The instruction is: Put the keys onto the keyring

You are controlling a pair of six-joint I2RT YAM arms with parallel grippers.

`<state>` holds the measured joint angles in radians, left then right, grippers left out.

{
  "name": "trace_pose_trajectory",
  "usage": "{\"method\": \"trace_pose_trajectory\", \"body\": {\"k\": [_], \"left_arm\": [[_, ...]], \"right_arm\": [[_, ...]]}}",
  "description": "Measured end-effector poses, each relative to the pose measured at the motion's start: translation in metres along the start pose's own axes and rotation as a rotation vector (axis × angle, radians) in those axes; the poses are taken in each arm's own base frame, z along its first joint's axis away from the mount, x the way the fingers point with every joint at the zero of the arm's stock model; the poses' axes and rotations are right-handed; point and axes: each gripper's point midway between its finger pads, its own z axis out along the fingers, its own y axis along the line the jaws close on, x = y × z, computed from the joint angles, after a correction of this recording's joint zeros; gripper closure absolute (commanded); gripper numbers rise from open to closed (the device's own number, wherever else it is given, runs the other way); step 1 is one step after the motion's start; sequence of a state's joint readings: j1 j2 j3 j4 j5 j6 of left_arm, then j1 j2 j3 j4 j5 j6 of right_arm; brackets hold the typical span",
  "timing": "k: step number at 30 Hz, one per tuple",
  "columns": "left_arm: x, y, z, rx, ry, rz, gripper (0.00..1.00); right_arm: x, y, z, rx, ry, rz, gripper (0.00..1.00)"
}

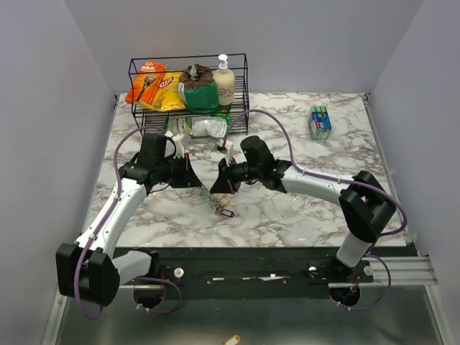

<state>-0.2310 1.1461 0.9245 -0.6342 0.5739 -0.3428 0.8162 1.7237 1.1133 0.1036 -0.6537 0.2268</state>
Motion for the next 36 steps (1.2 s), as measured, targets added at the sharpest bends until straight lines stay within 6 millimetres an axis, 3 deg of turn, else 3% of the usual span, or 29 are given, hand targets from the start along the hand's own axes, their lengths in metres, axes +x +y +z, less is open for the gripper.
{"method": "trace_pose_trajectory", "body": {"k": [3,6,7,10,11,16,21,36], "left_arm": [[0.001,0.005,-0.001,-0.028,0.004,0.008,0.89],[0.002,0.011,-0.002,-0.064,0.006,0.011,0.73],[0.003,0.013,-0.003,-0.075,0.01,0.009,0.56],[0.004,0.017,-0.004,-0.1,0.014,0.01,0.33],[0.005,0.018,-0.004,-0.108,0.015,0.008,0.3],[0.0,0.019,-0.011,-0.14,-0.009,0.011,0.27],[-0.013,0.006,-0.024,-0.121,-0.082,0.052,0.27],[-0.038,-0.057,-0.057,0.113,-0.235,0.173,0.33]], "right_arm": [[0.0,0.001,0.0,-0.002,0.0,-0.001,1.0],[0.0,0.002,-0.001,-0.007,0.002,0.0,1.0],[0.0,0.003,-0.001,-0.009,0.003,0.001,1.0],[-0.001,0.006,-0.004,-0.012,0.006,0.003,1.0],[-0.002,0.007,-0.005,-0.012,0.004,0.002,1.0],[-0.008,0.014,-0.012,-0.015,-0.006,-0.006,1.0],[-0.02,0.02,-0.016,-0.021,-0.03,-0.025,1.0],[-0.055,0.046,-0.037,-0.047,-0.103,-0.084,1.0]]}}
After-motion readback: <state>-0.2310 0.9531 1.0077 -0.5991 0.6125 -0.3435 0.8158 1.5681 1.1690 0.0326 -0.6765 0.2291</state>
